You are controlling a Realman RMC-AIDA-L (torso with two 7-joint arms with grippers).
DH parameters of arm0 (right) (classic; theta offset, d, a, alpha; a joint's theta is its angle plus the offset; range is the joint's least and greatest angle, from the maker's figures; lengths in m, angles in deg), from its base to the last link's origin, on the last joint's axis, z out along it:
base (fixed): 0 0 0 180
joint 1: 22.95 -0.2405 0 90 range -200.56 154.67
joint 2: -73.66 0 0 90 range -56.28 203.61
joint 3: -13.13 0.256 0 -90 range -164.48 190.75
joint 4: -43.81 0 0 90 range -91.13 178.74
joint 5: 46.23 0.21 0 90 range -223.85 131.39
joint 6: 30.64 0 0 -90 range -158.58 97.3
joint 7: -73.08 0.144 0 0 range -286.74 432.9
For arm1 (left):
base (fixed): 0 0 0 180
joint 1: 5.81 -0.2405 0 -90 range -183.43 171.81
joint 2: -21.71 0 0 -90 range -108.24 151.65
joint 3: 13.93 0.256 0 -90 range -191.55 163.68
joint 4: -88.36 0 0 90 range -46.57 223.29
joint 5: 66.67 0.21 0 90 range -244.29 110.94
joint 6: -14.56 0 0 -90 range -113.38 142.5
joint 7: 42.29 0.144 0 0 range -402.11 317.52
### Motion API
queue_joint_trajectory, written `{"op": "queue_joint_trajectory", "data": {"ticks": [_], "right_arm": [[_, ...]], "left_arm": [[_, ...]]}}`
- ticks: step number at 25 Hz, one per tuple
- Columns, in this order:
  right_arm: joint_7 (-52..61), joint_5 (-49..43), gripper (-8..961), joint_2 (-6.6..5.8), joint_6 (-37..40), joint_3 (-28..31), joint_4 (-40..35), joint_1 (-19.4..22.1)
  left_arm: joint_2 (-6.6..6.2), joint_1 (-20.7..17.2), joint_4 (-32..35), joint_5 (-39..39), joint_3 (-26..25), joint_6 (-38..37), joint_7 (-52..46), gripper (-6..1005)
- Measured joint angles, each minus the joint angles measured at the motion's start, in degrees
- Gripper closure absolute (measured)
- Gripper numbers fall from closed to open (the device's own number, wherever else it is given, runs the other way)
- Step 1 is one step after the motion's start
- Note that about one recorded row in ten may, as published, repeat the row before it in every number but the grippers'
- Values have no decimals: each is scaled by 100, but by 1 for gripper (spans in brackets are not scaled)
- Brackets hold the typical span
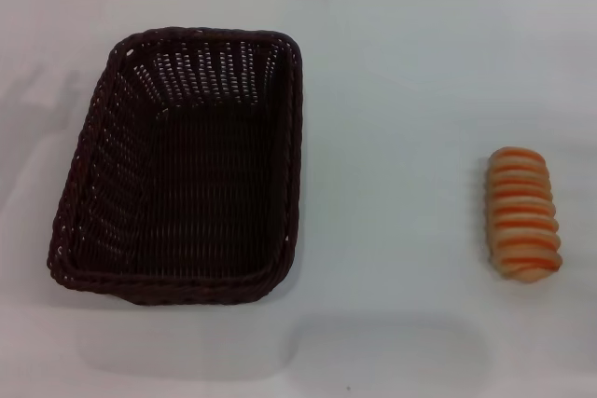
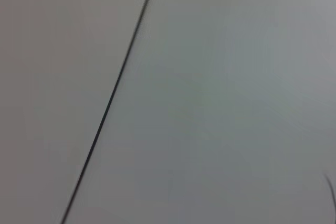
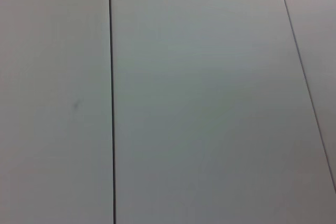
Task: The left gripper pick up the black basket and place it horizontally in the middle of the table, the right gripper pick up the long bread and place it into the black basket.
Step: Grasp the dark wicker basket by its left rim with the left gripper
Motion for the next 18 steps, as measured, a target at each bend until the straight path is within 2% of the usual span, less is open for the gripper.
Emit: {"op": "queue_joint_trajectory", "data": {"ticks": [1,2,3,5,7,11,12,14,17,18], "right_arm": [[0,0,383,0,0,0,0,0],[0,0,384,0,0,1,12,2],[0,0,384,0,0,1,12,2],[0,0,384,0,0,6,20,11],[0,0,384,0,-1,14,22,16],[0,1,385,0,-5,18,24,17],[0,1,385,0,-7,22,24,18],[0,6,385,0,-7,24,24,18],[0,28,386,0,-8,27,21,18],[0,28,386,0,-8,27,21,18]], "left_arm": [[0,0,0,0,0,0,0,454],[-20,-118,-508,7,385,-511,-577,453],[-20,-118,-508,7,385,-511,-577,453],[-67,-254,-1092,106,835,-1131,-1228,453],[-131,-332,-1649,517,1108,-1666,-1976,452],[-240,-312,-2398,1645,1098,-2039,-3442,452],[-323,-290,-2846,2314,1080,-2067,-4255,452],[-351,-286,-3008,2525,1074,-2071,-4499,451],[-429,-278,-3904,3716,1046,-2046,-5766,451],[-429,-278,-3904,3716,1046,-2046,-5766,450]]}}
